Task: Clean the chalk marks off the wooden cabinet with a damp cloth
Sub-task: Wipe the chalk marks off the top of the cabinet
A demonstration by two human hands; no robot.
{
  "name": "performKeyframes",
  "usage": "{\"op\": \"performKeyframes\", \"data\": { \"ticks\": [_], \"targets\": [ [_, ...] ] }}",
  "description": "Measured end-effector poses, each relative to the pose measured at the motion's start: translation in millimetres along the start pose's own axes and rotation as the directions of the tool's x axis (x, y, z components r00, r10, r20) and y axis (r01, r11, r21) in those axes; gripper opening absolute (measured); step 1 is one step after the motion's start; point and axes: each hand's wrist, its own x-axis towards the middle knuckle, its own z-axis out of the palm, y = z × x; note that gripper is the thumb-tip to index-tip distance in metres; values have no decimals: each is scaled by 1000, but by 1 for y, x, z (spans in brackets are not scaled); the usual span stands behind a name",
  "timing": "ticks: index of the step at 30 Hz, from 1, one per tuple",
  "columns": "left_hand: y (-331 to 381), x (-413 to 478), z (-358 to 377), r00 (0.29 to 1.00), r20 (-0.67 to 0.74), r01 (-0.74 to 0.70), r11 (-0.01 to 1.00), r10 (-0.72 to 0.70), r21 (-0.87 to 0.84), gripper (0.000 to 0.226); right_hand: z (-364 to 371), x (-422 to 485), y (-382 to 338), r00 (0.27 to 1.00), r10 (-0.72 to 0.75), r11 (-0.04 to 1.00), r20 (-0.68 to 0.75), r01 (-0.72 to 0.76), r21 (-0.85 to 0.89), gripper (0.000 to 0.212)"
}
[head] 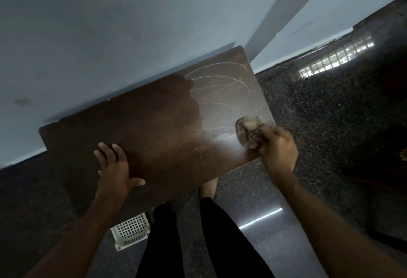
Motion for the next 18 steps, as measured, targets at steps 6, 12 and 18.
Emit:
{"op": "performKeyframes", "data": {
  "ticks": [6, 12, 18],
  "targets": [
    [0, 2, 2, 1000, -22, -6, 1000, 6, 3, 131, 10, 10, -48, 977, 189, 981, -104, -182, 73, 32],
    [-1, 1, 2, 1000, -23, -3, 1000, 3, -12, 132, 33, -52, -87, 894, -424, 905, 142, 415, 88, 44],
    [-2, -1, 3, 1000, -28, -6, 999, 5, -35, 131, 17, -40, -21, 825, -529, 844, 199, 536, 21, 52]
  ]
}}
